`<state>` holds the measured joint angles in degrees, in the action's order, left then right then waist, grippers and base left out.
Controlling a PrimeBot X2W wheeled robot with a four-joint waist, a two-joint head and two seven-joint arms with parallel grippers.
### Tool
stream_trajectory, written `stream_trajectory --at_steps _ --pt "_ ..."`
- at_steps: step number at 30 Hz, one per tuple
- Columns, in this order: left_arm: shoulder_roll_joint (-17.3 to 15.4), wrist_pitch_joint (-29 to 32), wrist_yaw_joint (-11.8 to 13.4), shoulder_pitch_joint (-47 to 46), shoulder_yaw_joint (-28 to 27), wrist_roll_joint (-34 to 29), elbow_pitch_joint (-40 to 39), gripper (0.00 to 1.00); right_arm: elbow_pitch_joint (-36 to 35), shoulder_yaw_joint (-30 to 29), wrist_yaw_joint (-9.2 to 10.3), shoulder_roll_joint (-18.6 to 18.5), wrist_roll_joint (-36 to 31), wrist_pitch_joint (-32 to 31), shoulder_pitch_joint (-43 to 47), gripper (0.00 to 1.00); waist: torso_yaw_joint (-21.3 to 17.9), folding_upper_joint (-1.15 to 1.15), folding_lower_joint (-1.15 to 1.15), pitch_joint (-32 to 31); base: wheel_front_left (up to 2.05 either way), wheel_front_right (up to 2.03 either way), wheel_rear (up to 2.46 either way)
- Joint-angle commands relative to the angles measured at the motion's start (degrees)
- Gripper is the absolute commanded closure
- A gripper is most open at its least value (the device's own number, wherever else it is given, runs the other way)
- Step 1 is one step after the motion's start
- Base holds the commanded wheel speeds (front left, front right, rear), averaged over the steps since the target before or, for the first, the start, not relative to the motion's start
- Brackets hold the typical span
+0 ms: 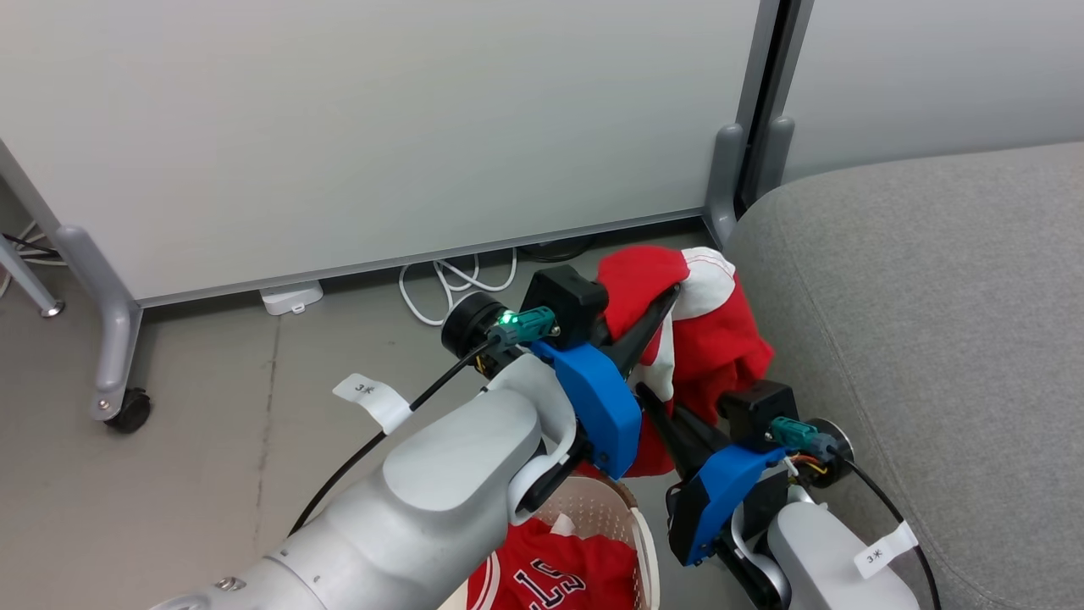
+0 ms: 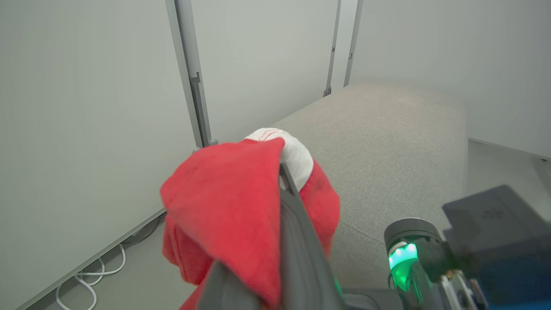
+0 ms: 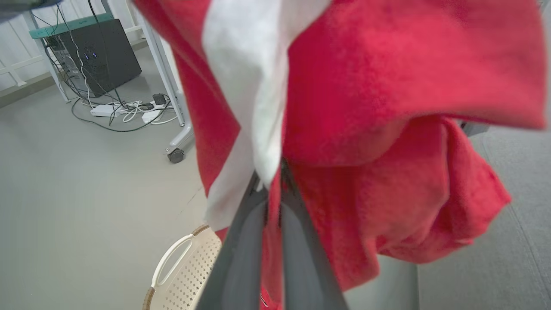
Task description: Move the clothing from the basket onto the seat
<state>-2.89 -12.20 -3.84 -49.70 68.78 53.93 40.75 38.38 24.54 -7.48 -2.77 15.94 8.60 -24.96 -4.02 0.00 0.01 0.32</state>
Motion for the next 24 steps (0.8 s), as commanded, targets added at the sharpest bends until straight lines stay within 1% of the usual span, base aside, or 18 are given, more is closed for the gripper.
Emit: stream_trajectory --at_steps 1,19,20,21,22,23,24 --pt "0.0 -0.3 0.4 -0.7 0.2 0.2 0.1 1.0 0.4 0.1 -0.03 -0.2 0.4 0.4 -0.8 1.0 -0.1 0.0 -0.01 -0.1 0.0 0.0 0.0" --pt "0.0 -1.0 0.8 -1.5 2.0 2.2 1.4 1.0 2.6 1.1 -0.03 -0.2 2.4 2.1 -1.8 1.0 -0.6 0.0 -0.01 -0.2 0.0 0.0 0.0" --pt "0.0 -1.0 0.8 -1.4 2.1 2.4 1.6 0.78 2.7 1.0 -0.03 -0.2 2.5 2.1 -1.9 1.0 -0.6 0.0 -0.01 -0.2 0.0 0.0 0.0" --pt "0.0 -0.9 0.8 -1.4 2.2 2.5 1.6 0.63 2.7 1.0 -0.03 -0.2 2.5 2.2 -2.0 1.0 -0.6 0.0 -0.01 -0.2 0.0 0.0 0.0" --pt "0.0 -0.6 0.7 -1.3 2.3 2.6 1.7 0.53 2.8 1.0 -0.03 -0.2 2.5 2.2 -2.0 1.0 -0.6 0.0 -0.01 -0.2 0.0 0.0 0.0" --pt "0.0 -0.3 0.7 -1.2 2.4 2.8 1.8 0.22 2.8 1.0 -0.03 -0.2 2.6 2.3 -2.1 1.0 -0.6 0.0 -0.01 -0.2 0.0 0.0 0.0" --pt "0.0 -0.3 0.6 -1.2 2.5 3.0 1.9 0.0 2.9 1.0 -0.03 -0.2 2.7 2.4 -2.1 1.0 -0.7 0.0 -0.01 -0.2 0.0 0.0 0.0"
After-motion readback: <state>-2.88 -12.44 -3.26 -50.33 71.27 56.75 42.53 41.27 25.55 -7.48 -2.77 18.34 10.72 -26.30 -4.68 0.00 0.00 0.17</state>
